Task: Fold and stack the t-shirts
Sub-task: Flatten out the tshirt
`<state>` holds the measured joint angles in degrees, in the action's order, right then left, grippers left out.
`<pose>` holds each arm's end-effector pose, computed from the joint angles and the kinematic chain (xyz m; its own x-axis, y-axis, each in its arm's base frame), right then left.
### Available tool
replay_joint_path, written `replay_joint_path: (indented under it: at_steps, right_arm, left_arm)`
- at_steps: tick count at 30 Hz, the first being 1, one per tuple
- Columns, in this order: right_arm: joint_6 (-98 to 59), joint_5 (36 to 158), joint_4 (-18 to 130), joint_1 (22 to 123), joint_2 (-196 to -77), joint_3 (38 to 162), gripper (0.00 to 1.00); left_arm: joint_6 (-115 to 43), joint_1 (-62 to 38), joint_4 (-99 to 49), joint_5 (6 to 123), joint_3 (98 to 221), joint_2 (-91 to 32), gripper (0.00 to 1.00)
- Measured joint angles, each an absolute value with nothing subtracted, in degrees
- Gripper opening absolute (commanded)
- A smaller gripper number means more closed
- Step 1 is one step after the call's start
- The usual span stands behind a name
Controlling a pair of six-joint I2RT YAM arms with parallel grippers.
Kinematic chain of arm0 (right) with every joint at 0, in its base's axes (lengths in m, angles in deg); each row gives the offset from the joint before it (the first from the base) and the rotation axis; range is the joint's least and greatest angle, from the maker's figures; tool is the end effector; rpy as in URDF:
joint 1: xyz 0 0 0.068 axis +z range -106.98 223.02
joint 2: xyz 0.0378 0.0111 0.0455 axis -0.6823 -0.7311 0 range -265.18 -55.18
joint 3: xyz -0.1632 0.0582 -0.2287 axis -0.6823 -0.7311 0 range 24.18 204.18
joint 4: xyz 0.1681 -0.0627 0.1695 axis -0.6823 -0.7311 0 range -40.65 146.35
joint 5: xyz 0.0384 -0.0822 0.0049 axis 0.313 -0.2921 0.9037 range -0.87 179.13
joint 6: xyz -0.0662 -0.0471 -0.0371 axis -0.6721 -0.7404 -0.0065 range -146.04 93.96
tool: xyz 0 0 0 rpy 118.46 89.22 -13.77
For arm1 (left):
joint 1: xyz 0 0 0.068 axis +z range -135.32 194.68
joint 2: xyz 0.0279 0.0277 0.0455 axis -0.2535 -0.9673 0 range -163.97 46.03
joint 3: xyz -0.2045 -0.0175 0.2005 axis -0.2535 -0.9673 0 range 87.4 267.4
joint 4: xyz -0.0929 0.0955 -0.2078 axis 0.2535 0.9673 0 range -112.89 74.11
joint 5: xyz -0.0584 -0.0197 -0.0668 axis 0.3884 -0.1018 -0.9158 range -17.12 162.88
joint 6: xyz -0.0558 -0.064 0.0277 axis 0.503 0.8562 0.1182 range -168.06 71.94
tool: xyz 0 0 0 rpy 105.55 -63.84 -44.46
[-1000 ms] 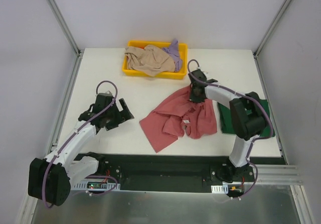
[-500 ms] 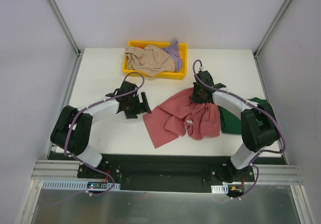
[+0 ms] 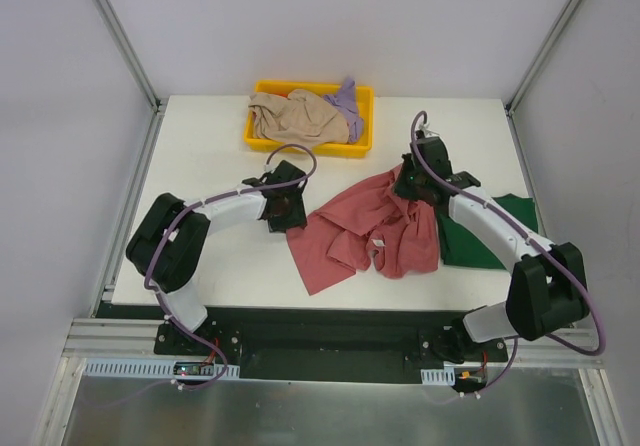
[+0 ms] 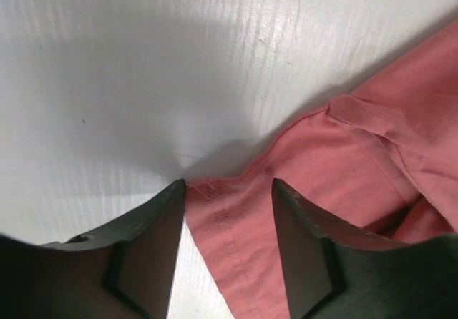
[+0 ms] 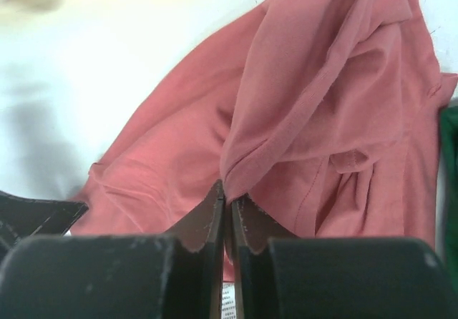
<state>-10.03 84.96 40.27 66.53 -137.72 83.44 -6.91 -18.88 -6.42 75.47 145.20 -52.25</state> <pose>0.3111 0.1290 0.2569 -0.6545 0.0152 -0.7560 -0.1726 0.9704 0.1689 0.2997 -0.1944 0.1572 -0.8759 -0.2077 -0.4355 -0.0591 0.9420 -0.3303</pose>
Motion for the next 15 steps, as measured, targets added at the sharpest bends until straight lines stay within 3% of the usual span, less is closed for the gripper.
replay_joint_path:
  at_steps: [2,3,9,15]
  right_arm:
    - [-10.0,85.4,40.3,66.2,-136.3,83.2,0.08]
    - [-10.0,85.5,40.3,66.0,-135.8,83.1,0.08]
    - [-10.6,86.9,40.5,64.3,-132.1,82.3,0.08]
    - [-12.3,89.9,39.7,59.6,-125.7,82.4,0.06]
  left_arm:
    - [-6.8,-19.4,-5.6,76.6,146.1,-53.1,0.22]
    - [-6.7,-19.7,-5.4,76.7,146.7,-53.7,0.01]
    - [-7.9,-21.0,-4.2,78.5,150.8,-56.9,0.0]
    - [-12.1,-20.5,1.8,90.8,154.7,-54.5,0.0]
